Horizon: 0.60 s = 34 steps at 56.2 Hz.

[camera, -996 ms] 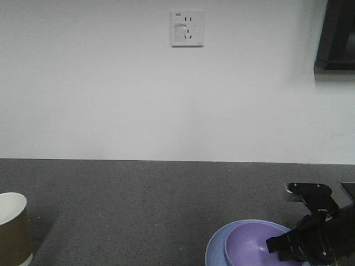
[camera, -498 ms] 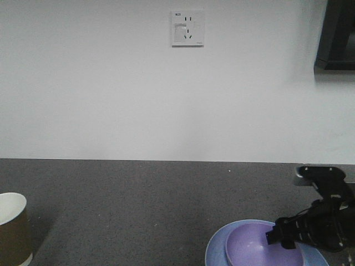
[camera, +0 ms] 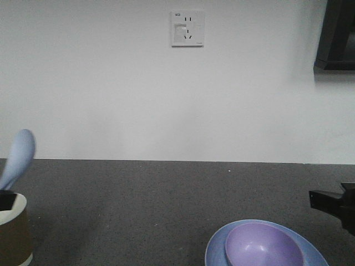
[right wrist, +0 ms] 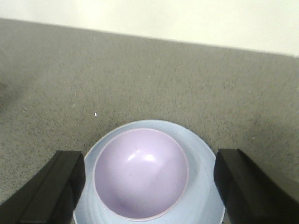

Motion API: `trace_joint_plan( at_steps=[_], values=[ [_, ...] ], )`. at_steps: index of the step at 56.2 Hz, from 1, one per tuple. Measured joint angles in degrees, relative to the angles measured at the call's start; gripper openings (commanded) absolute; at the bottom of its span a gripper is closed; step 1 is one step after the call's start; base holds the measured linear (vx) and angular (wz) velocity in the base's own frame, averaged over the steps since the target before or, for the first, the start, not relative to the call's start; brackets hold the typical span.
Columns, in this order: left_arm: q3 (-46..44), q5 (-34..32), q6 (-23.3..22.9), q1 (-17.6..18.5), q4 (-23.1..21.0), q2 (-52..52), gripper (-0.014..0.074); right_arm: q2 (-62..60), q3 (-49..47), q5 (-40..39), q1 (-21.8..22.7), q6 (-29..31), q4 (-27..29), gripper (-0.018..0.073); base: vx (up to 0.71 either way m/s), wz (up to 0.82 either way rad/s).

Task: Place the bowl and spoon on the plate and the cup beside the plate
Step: 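Move the held spoon over the bowl with the left gripper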

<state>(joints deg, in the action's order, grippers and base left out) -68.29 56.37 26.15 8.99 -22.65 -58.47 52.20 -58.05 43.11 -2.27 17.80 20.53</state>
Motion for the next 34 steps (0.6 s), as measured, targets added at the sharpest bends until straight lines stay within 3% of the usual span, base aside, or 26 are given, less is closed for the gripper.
trace_joint_plan(
  at_steps=[6,20,34],
  values=[
    [-5.04,0.98,1.4,3.95,-1.59,-9.11,0.0,-3.13,0.0,0.51,0.0,0.0,-0.68,0.059,0.0,0.0],
    [-11.67,-1.63,-0.18,18.63,-2.99,-22.41,0.0,-5.87,0.0,2.3,0.0,0.0,-2.22,0.059,0.0,0.0],
    [-19.12,-1.49,-3.4,26.97,-3.32,-35.35,0.0,-5.87,0.0,4.88,0.0,0.0,-2.85,0.059,0.0,0.0]
  ],
)
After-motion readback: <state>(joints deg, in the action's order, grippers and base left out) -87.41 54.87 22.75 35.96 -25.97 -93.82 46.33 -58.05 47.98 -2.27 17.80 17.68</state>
